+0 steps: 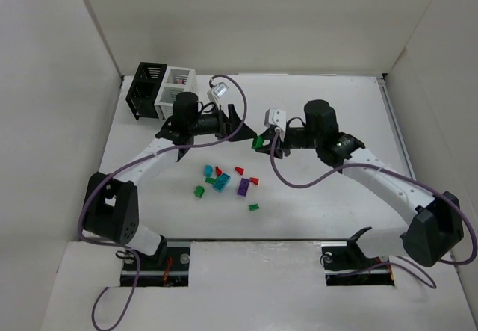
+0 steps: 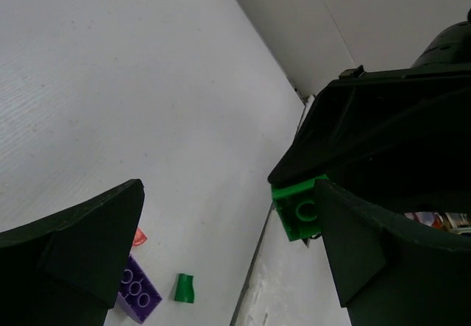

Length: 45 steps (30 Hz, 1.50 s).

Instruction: Sort the legos into containers by color

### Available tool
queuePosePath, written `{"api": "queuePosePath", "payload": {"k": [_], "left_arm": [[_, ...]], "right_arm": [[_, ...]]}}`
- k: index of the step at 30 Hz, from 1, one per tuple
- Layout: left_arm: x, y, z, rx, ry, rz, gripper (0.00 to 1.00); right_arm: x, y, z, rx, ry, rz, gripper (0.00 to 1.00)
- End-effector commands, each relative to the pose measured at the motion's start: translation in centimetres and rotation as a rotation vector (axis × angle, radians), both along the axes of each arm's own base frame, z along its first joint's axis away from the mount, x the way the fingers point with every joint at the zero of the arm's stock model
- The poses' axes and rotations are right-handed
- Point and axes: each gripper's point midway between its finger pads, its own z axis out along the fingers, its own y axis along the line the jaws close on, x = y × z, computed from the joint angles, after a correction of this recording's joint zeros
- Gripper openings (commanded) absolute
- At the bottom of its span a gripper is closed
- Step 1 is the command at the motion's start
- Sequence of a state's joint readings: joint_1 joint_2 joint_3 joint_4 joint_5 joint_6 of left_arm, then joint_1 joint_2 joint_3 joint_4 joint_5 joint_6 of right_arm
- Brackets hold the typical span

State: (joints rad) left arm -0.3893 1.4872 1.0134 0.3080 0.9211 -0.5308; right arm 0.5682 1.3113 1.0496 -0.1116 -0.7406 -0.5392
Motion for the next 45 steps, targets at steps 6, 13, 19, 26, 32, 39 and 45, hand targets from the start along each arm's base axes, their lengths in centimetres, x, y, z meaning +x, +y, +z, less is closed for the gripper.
{"api": "queuePosePath", "payload": {"k": [6, 13, 19, 26, 32, 39, 45], "left_arm": [[-3.4, -0.6, 6.5, -0.118, -0.171, -0.026, 0.99], [-3.4, -1.7, 4.8, -0.035, -0.133, -0.001, 0.88], [-3.3, -1.1, 3.1, 0.005, -0.085, 0.046, 0.85], [-4.4, -1.3, 4.6, -0.034, -0.126, -0.008, 0.66], [-4.9, -2.0, 4.2, -0.049, -0.112, -0.065, 0.47], [-5.3, -2.3, 4.9, -0.073, -0.117, -0.098, 0.12], [-4.7, -2.2, 5.5, -0.063, -0.115, -0.067, 0.0]], "right_arm": [[-1.8, 1.6, 1.1, 0.007, -0.057, 0.067, 0.04], [-0.8, 1.8, 2.1, 0.013, -0.085, -0.002, 0.04], [-0.6, 0.8, 3.4, 0.041, -0.123, -0.07, 0.04], [-0.4, 0.5, 3.0, 0.032, -0.111, -0.094, 0.04], [-0.3, 0.8, 3.3, 0.041, -0.117, -0.084, 0.04], [0.4, 0.9, 3.3, 0.035, -0.119, -0.103, 0.09], [1.2, 1.0, 3.0, 0.018, -0.12, -0.141, 0.31]]}}
